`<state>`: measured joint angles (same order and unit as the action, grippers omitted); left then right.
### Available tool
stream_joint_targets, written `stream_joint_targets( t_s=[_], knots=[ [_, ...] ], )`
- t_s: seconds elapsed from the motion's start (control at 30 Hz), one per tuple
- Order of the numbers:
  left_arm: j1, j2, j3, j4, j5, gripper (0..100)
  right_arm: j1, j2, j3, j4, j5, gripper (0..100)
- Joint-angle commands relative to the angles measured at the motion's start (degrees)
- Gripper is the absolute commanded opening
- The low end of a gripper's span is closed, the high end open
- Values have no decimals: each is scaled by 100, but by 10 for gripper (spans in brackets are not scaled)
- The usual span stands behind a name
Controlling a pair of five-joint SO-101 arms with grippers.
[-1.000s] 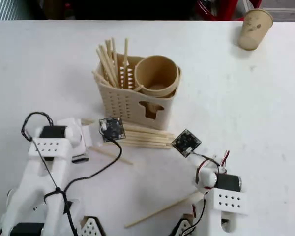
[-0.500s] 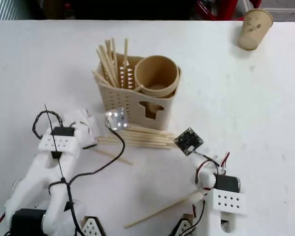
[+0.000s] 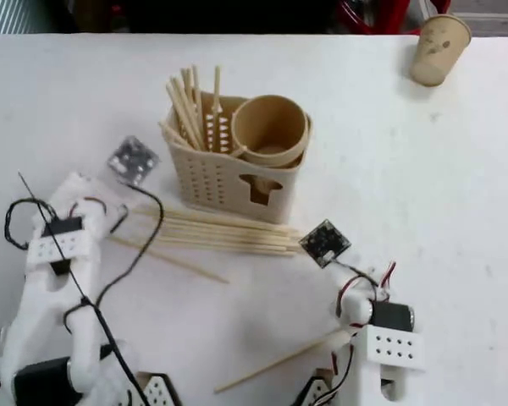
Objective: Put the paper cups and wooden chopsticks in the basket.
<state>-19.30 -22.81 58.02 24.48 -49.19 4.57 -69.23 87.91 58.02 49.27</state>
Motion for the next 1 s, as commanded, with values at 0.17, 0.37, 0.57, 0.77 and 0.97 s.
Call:
stream_joint_targets(
  t_s=[0.17,0.37,0.57,0.77,0.97],
  knots=[
    [523,655,-1055,-141,2066,238,31,-40,-26,-110,-70,18],
    [505,2404,-2426,413,3244,238,22,-40,0,-110,-62,18],
    [681,3688,-3807,1846,2945,238,13,-40,9,-110,-35,18],
    [971,3697,-4132,3235,2013,238,13,-40,9,-110,-35,18],
    [936,3257,-4114,4378,1336,238,13,-40,9,-119,-35,18]
  ],
)
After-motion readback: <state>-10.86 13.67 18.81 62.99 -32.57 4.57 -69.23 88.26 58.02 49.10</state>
